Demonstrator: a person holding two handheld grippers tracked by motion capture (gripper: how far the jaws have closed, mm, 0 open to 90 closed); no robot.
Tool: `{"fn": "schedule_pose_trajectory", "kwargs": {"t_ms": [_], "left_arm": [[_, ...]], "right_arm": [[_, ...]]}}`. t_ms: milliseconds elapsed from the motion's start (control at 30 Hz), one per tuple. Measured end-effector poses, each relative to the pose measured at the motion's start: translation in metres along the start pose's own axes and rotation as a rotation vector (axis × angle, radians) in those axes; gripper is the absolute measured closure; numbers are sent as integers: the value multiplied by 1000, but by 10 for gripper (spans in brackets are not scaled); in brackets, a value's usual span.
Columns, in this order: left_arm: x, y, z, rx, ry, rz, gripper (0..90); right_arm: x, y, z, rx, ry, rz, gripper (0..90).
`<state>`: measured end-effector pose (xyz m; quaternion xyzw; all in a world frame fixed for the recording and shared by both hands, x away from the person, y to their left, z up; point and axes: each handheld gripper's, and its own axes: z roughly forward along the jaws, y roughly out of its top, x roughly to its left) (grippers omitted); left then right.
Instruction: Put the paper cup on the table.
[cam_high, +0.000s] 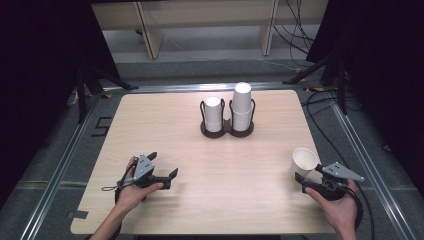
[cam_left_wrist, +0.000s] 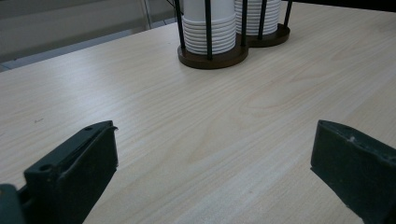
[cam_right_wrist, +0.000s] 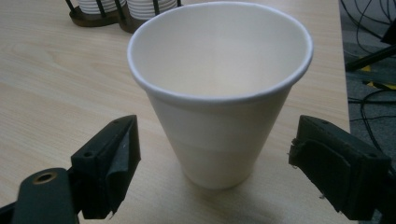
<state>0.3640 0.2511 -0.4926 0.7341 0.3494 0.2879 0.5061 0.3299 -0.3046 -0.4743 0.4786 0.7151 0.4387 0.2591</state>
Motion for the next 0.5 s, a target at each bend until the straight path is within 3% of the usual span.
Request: {"fn": "schedule_pose_trajectory", "kwargs": {"t_ms": [133, 167, 267, 367, 400, 467, 500], "left_arm": [[0, -1, 0, -1, -5, 2, 0], [0, -1, 2, -27, 0, 11, 0], [0, -1, 1, -17, -5, 3, 0], [0, -1, 3, -28, -4, 10, 0], [0, 0, 2, -20, -13, 7, 0], [0, 1, 2, -15, -12, 1, 0], [0, 1, 2, -15, -12, 1, 0]], "right_arm": [[0, -1, -4, -12, -10, -3, 153], [1, -1, -6, -22, -6, 14, 153], [1, -4, -9, -20, -8, 21, 153], [-1, -6, -11, -28, -22, 4, 153], [0, -6, -12, -29, -12, 27, 153], [-1, -6, -14, -28, -15, 14, 153], [0, -6, -14, -30, -10, 38, 153]]}}
